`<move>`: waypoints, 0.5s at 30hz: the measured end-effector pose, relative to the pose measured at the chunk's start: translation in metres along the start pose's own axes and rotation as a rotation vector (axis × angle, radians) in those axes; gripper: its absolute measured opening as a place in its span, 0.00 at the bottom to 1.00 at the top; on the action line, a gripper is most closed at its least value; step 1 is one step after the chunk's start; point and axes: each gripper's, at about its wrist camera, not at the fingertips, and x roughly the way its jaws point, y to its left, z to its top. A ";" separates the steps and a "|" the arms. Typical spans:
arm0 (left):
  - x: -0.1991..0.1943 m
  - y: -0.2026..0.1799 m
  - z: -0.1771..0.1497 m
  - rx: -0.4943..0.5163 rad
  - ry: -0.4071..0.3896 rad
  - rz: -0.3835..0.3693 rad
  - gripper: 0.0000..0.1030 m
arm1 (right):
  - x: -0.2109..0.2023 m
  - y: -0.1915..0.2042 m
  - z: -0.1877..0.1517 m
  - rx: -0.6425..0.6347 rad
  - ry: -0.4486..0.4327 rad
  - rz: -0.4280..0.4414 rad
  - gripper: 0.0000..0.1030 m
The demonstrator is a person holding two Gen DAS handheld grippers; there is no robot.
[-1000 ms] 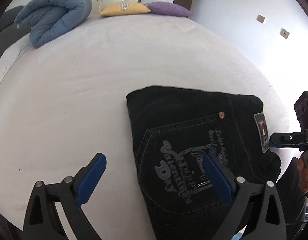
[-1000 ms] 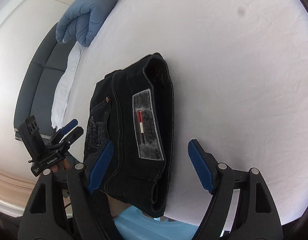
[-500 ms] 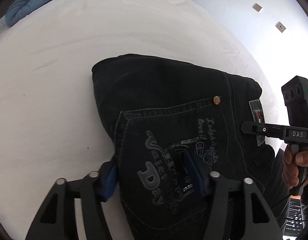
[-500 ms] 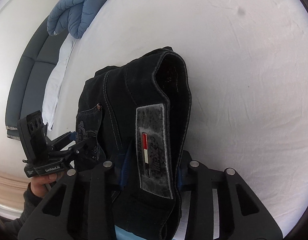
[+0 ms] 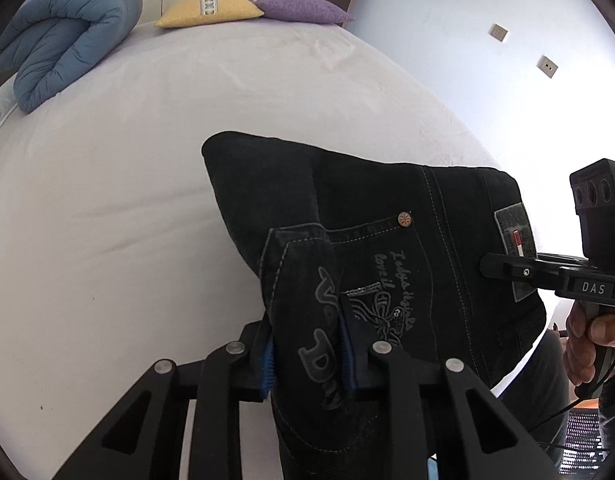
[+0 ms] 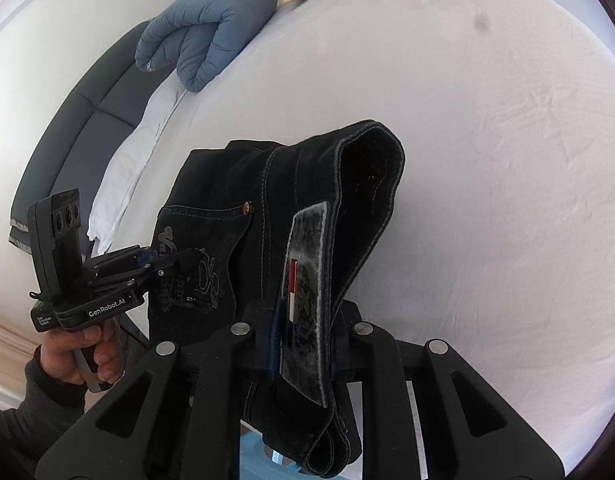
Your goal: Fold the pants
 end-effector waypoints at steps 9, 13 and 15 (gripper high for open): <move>0.027 0.000 0.060 0.038 -0.039 0.052 0.22 | -0.002 -0.041 0.073 -0.018 -0.013 -0.057 0.16; 0.045 0.017 0.083 0.031 -0.047 0.068 0.07 | 0.007 -0.075 0.097 0.004 0.013 -0.064 0.15; 0.062 0.020 0.091 0.028 -0.034 0.080 0.07 | 0.019 -0.090 0.103 0.006 0.029 -0.087 0.16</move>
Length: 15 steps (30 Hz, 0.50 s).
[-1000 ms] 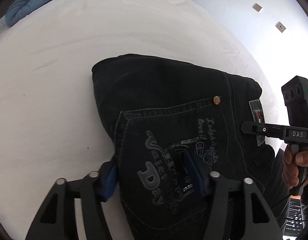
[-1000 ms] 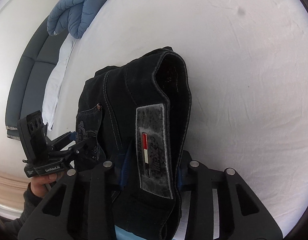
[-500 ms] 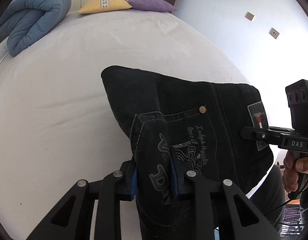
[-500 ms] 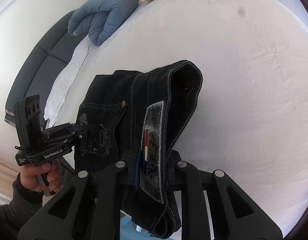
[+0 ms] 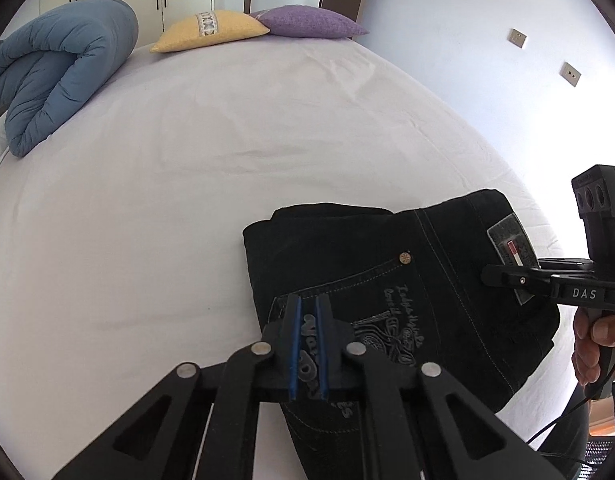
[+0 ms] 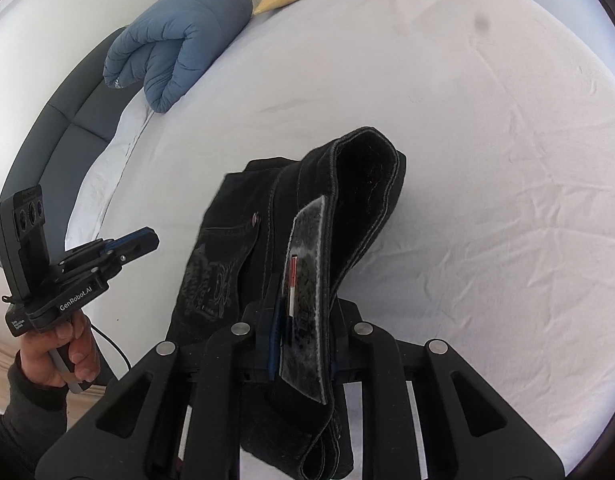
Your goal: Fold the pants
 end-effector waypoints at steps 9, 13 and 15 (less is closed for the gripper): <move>-0.024 0.006 -0.003 -0.045 -0.166 0.009 0.71 | -0.019 -0.058 -0.033 0.159 -0.045 -0.046 0.62; -0.077 0.001 -0.021 -0.050 -0.345 0.045 1.00 | -0.067 -0.040 -0.054 0.106 -0.177 -0.100 0.63; -0.107 -0.006 -0.031 -0.049 -0.446 0.069 1.00 | -0.094 -0.017 -0.063 0.043 -0.259 -0.137 0.63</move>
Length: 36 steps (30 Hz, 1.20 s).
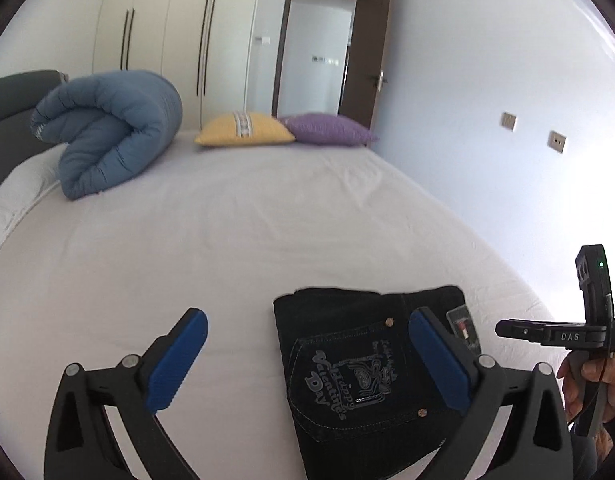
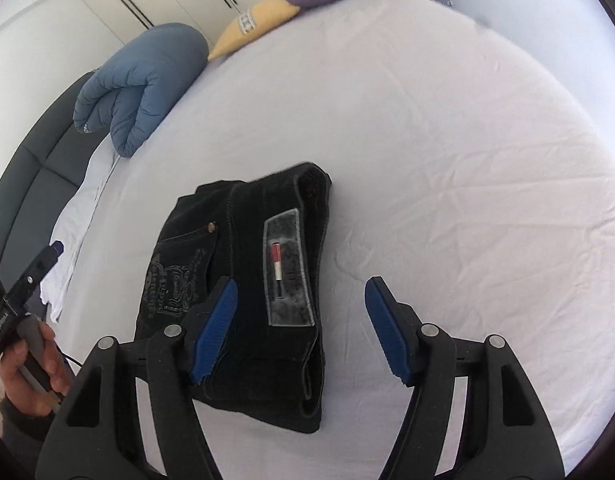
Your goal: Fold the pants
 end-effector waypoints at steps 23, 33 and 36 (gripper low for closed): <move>-0.211 -0.057 0.013 -0.041 -0.173 0.306 1.00 | -0.261 0.180 -0.087 -0.270 -0.544 -0.215 1.00; -0.160 -0.053 -0.022 -0.082 0.043 0.276 1.00 | -0.218 0.180 -0.124 -0.185 -0.326 -0.275 1.00; -0.152 -0.051 -0.029 -0.080 0.084 0.287 1.00 | -0.203 0.178 -0.123 -0.197 -0.308 -0.296 1.00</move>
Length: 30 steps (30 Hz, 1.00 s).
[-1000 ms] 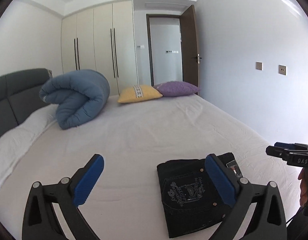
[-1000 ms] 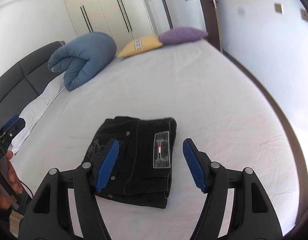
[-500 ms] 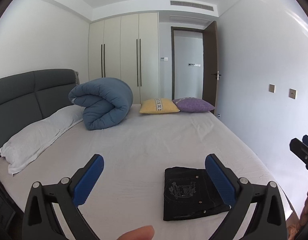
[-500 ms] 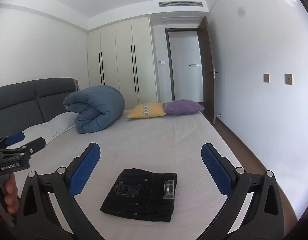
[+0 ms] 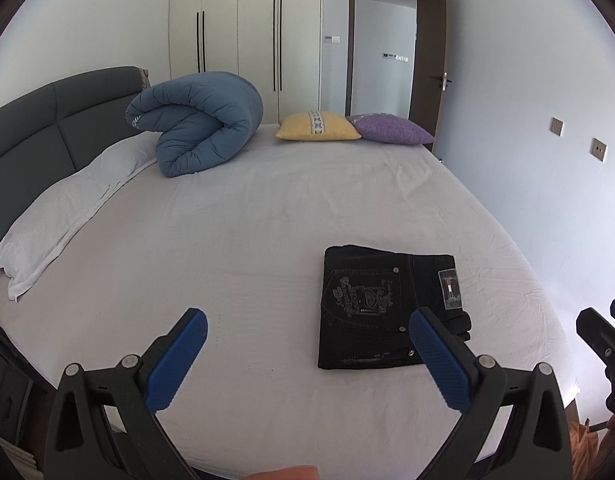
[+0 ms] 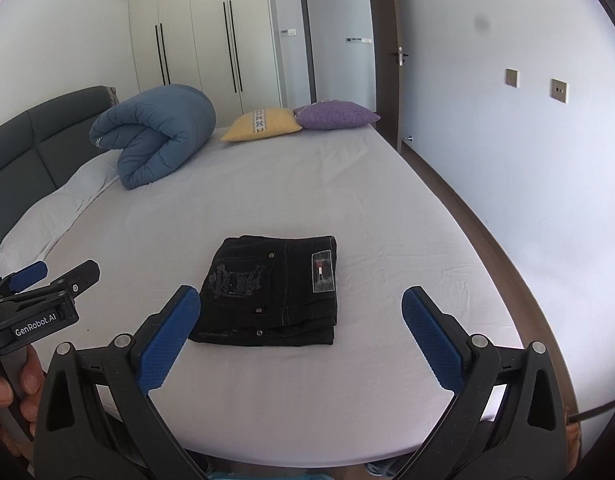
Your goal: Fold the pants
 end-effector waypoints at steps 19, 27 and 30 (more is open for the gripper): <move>0.016 0.004 -0.010 0.013 0.059 0.014 1.00 | 0.046 -0.002 -0.002 0.010 0.094 -0.007 1.00; 0.020 0.002 -0.011 0.016 0.070 0.007 1.00 | 0.050 0.001 -0.004 0.007 0.113 -0.002 1.00; 0.021 0.001 -0.012 0.019 0.073 0.006 1.00 | 0.052 0.002 -0.006 0.007 0.116 -0.002 1.00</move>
